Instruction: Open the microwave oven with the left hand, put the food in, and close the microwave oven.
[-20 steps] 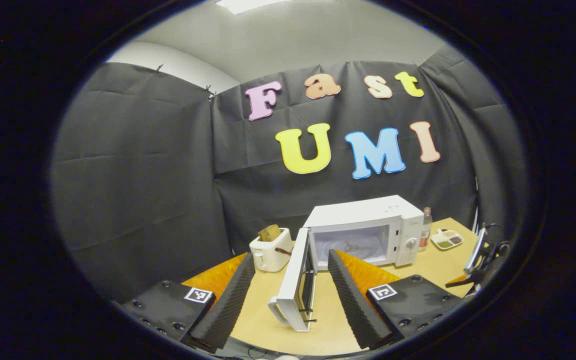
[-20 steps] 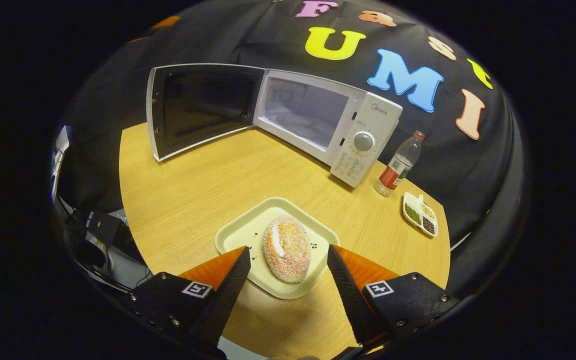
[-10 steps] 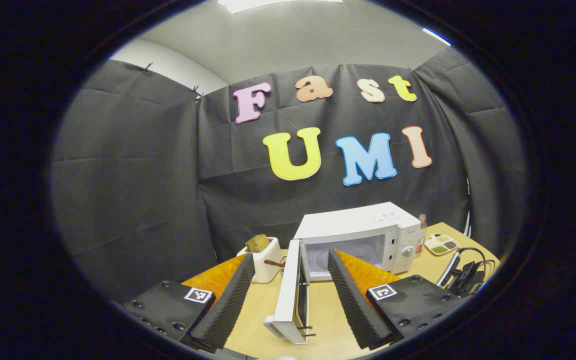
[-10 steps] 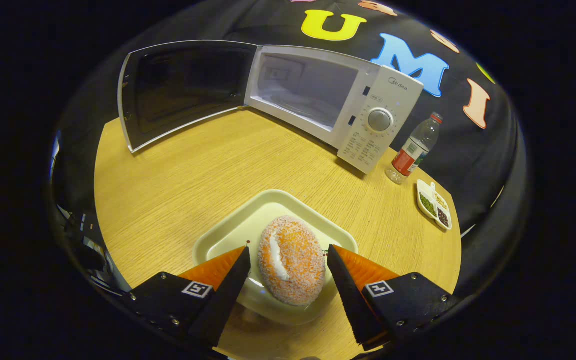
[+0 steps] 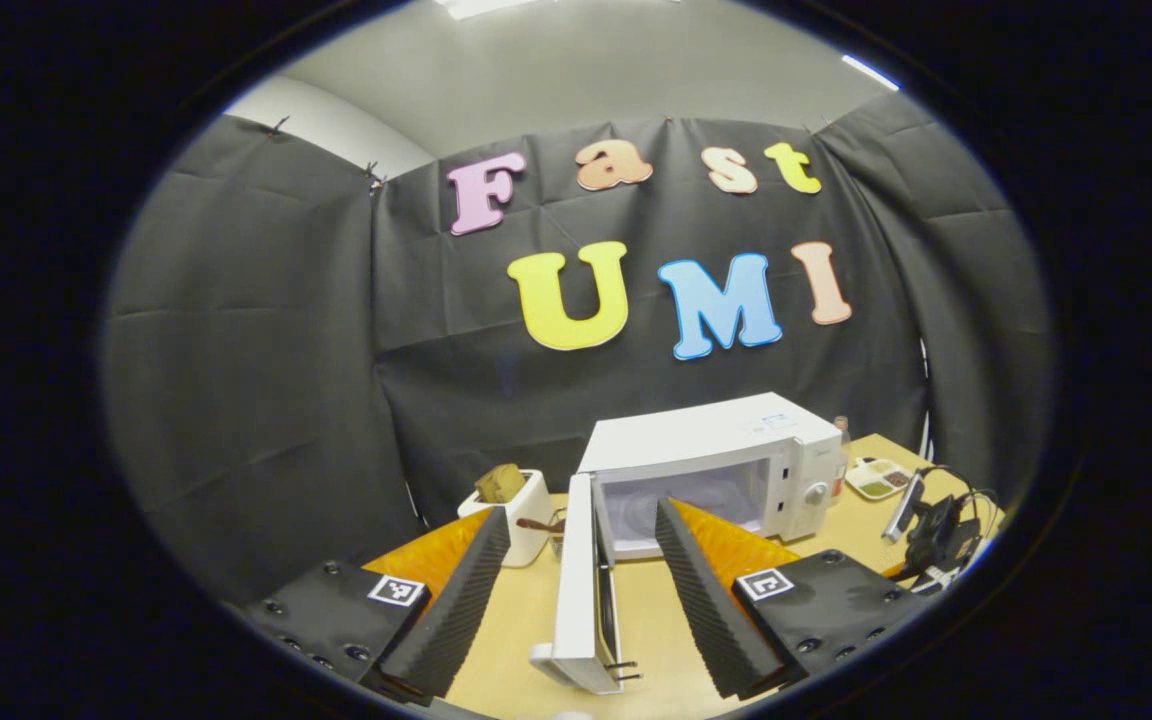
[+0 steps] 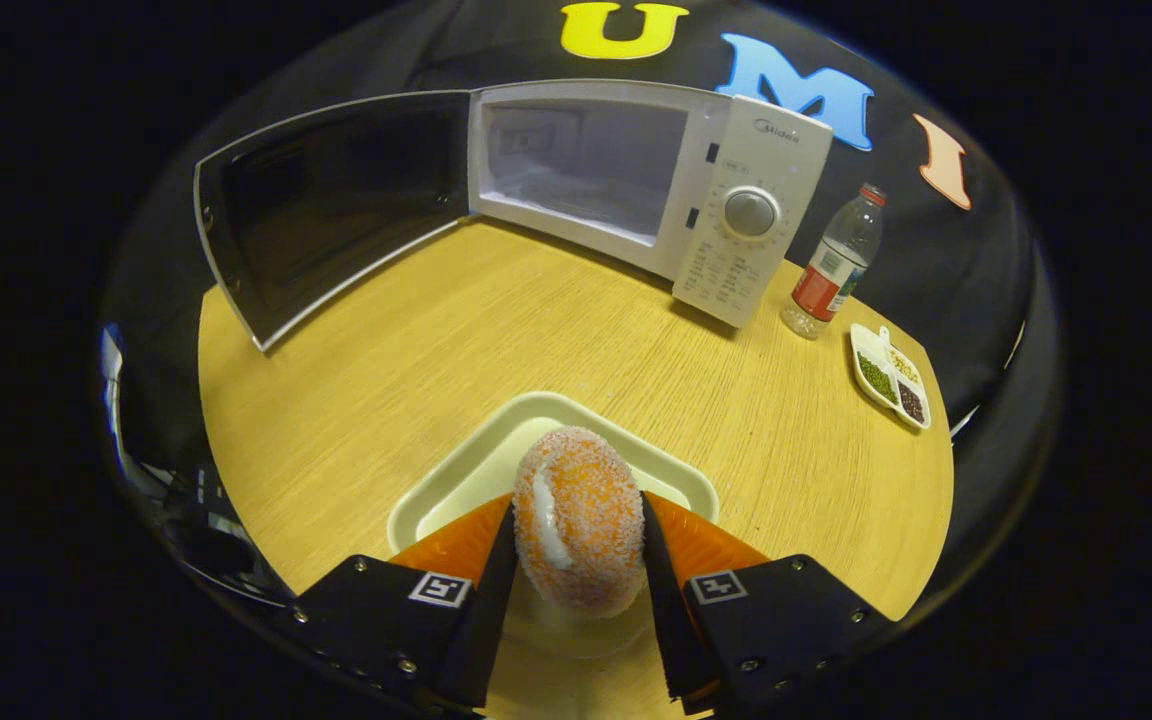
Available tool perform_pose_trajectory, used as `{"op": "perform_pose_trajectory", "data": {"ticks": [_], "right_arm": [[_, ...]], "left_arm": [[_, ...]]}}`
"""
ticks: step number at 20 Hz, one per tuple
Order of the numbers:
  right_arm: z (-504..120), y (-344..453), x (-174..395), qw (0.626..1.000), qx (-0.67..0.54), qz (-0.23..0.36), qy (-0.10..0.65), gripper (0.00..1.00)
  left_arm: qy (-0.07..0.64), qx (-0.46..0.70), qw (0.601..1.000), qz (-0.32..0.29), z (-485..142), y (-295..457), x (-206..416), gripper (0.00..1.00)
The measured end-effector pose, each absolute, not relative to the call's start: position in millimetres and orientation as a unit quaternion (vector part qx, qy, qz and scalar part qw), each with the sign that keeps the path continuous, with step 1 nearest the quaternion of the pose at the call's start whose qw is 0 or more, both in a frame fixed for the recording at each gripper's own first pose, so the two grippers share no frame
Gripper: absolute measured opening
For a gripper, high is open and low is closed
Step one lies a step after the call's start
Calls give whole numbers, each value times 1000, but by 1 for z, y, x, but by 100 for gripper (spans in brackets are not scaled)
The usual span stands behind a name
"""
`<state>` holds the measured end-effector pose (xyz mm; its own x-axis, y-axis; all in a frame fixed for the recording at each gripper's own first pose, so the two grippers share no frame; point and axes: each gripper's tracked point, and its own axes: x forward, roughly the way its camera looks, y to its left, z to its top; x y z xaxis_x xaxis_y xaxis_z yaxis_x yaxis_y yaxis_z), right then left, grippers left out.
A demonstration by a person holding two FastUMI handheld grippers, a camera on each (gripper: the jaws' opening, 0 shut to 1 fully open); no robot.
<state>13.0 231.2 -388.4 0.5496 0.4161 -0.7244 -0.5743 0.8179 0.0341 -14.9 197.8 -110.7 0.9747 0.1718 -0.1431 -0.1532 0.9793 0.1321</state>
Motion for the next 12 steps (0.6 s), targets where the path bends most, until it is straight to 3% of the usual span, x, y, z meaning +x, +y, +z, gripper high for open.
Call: {"op": "perform_pose_trajectory", "data": {"ticks": [9,10,12], "right_arm": [[-294,339,89,899,118,251,339,64],[-291,351,104,901,135,241,336,64],[-291,375,132,904,170,218,327,64]], "left_arm": [[79,52,994,58,-128,221,0,100],[75,51,994,58,-130,225,1,94],[80,54,994,55,-139,231,1,100]]}}
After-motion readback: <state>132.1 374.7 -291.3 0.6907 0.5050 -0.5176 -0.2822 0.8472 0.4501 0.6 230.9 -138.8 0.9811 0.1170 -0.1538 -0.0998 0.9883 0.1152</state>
